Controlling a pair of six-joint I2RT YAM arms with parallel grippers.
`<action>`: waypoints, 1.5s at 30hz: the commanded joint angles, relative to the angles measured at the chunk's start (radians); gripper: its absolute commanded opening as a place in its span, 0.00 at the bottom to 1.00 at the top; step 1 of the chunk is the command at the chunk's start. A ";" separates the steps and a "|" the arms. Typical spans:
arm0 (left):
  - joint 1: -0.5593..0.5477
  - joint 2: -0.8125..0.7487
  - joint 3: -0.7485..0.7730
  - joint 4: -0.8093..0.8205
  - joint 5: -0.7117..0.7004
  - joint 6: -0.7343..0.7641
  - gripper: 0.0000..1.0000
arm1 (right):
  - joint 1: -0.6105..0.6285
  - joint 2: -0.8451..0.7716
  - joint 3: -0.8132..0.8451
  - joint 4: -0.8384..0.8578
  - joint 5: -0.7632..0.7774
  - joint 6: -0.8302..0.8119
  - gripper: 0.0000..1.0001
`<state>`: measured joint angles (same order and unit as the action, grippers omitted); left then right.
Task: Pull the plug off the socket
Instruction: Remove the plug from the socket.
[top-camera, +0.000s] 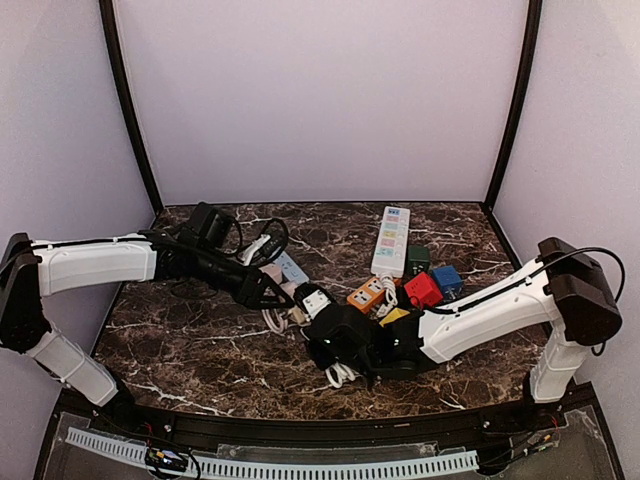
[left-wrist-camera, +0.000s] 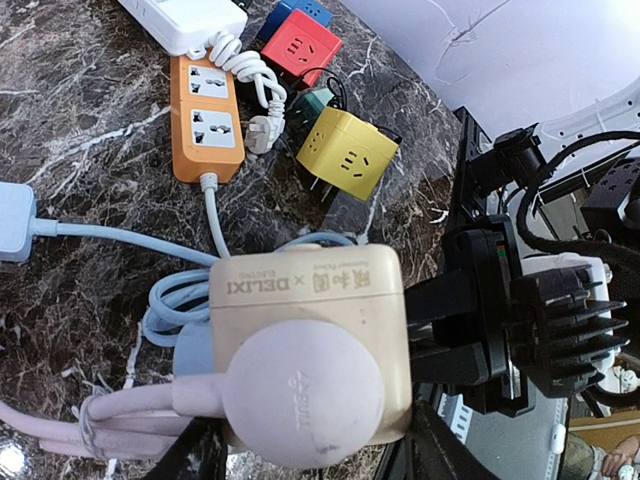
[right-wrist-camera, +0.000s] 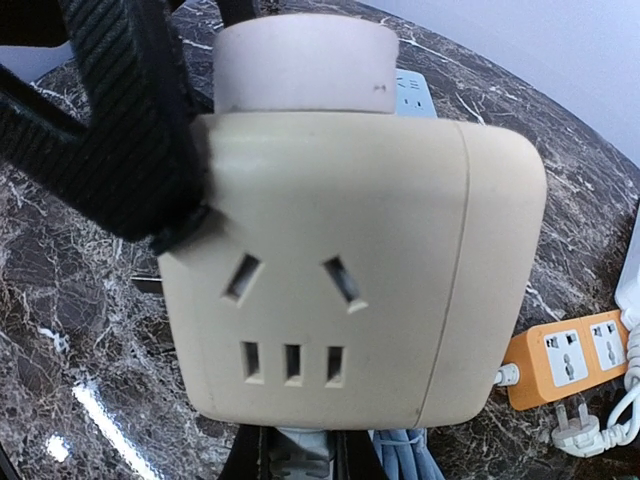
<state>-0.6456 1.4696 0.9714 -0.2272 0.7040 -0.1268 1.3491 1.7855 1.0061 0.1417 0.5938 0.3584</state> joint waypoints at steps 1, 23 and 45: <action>0.003 -0.026 0.018 0.015 0.016 0.024 0.01 | 0.041 -0.065 -0.022 0.106 -0.030 -0.149 0.00; 0.017 -0.036 -0.001 0.049 0.006 0.005 0.01 | 0.038 -0.030 0.142 -0.238 0.075 0.209 0.00; 0.015 -0.017 -0.018 0.092 0.048 -0.047 0.97 | 0.070 -0.092 0.096 -0.025 0.018 0.001 0.00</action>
<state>-0.6388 1.4696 0.9619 -0.1879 0.7574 -0.1684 1.3823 1.7615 1.0897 -0.0555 0.6254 0.4088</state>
